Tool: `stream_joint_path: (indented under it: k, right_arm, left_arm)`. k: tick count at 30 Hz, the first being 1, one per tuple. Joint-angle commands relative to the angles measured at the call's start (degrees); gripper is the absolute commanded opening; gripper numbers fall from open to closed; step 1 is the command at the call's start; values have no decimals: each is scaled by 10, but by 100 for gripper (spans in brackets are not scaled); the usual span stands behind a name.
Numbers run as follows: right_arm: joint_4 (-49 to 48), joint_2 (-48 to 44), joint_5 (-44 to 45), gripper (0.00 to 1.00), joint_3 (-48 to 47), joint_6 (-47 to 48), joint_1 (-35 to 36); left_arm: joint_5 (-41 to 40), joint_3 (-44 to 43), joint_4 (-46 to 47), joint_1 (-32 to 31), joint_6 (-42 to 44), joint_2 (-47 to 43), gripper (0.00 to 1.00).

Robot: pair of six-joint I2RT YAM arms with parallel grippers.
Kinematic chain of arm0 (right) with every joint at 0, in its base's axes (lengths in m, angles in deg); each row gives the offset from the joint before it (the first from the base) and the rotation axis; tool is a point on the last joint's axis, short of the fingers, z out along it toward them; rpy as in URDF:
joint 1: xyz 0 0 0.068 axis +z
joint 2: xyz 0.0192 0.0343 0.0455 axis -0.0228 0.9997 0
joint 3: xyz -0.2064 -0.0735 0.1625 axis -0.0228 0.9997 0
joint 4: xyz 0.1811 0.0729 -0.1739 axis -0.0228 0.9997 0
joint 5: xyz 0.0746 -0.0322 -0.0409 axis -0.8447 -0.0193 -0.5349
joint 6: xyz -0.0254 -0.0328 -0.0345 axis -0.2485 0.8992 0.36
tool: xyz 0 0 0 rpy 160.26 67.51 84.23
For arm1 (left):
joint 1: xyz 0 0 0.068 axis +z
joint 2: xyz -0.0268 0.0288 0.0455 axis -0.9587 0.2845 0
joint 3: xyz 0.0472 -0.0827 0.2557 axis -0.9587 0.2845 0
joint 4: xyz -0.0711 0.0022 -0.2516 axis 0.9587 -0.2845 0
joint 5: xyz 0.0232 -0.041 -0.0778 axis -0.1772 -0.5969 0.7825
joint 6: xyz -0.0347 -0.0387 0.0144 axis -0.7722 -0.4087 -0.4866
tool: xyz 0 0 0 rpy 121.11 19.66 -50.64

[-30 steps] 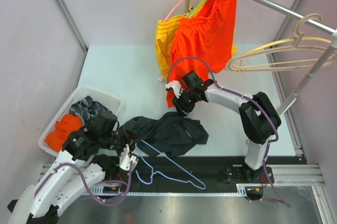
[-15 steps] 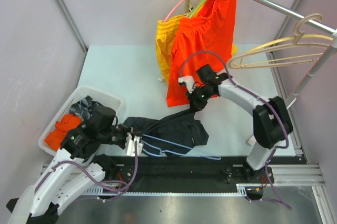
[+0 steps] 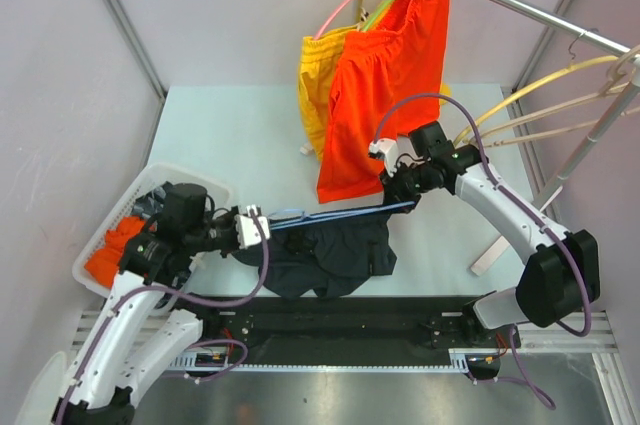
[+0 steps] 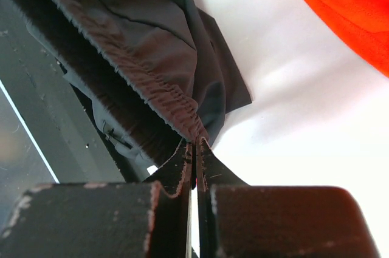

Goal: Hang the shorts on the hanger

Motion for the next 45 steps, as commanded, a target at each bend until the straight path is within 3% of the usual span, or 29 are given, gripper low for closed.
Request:
stream_joint_path:
  k: [1, 8, 15, 20, 25, 33, 37, 41, 45]
  right_arm:
    - [2, -16, 45, 0, 12, 17, -21]
    - [-4, -23, 52, 0, 19, 20, -39]
    - [-16, -22, 59, 0, 19, 24, -50]
    - [-36, -27, 59, 0, 18, 17, -50]
    - [-51, -31, 62, 0, 17, 6, -36]
    - [-34, -15, 62, 0, 17, 17, -45]
    - [-41, -1, 55, 0, 17, 14, -46]
    - [-50, 2, 54, 0, 17, 13, -47]
    - [-48, 5, 52, 0, 18, 14, -50]
  left_arm:
    - [-13, -25, -13, 74, 26, 42, 0]
    - [-28, -11, -59, 175, 190, 71, 0]
    - [-58, -37, -109, 276, 286, 157, 0]
    - [-100, -33, -111, 280, 325, 181, 0]
    - [-81, -55, -143, 284, 357, 198, 0]
    - [-22, -88, -90, 349, 328, 209, 0]
    - [27, -129, -146, 372, 375, 228, 0]
    - [16, -95, -170, 372, 460, 193, 0]
    - [14, -79, -186, 373, 476, 182, 0]
